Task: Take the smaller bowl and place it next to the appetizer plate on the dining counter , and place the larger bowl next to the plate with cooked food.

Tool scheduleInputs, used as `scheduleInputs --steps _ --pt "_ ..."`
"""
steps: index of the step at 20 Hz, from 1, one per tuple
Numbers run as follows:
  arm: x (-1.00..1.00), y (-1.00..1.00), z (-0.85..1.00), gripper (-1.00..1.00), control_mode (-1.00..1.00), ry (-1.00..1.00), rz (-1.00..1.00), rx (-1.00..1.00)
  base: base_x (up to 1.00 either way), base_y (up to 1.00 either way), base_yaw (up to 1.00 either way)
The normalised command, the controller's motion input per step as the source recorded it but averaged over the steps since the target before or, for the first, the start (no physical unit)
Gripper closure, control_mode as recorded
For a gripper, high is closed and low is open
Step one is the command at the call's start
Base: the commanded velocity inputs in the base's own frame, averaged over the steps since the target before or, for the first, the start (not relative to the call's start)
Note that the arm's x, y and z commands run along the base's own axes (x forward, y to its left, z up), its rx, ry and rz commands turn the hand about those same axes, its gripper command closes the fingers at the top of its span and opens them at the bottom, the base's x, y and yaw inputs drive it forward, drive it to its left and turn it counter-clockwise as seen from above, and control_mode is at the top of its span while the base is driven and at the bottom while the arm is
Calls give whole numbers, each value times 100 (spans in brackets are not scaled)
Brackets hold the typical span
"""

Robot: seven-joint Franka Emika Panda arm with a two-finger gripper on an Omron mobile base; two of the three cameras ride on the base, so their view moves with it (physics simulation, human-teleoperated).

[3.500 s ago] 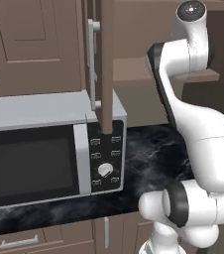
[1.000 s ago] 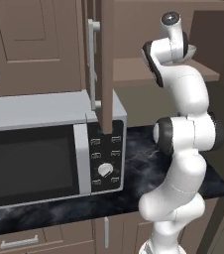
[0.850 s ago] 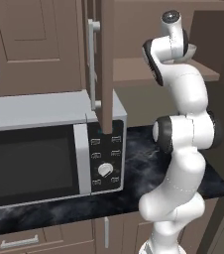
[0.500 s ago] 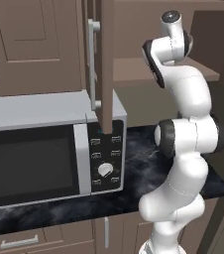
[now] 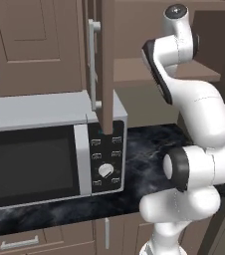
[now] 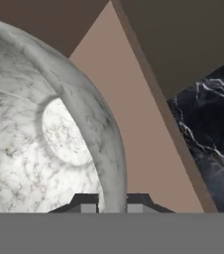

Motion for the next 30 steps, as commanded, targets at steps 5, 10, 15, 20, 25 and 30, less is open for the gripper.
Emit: scheduleInputs --steps 5,10,15,20,25,30 --pt "-100 38 17 100 -100 3 1 8 0 0 0" --pt "-100 1 2 100 -100 3 9 9 0 0 0" --pt "-100 0 -48 100 -100 -8 20 2 0 0 0" --pt "-100 0 -27 100 -100 -8 20 4 0 0 0" --pt "-91 50 -8 100 -100 -7 19 2 0 0 0" --pt "-58 36 -9 100 -100 -2 8 0 0 0 0"
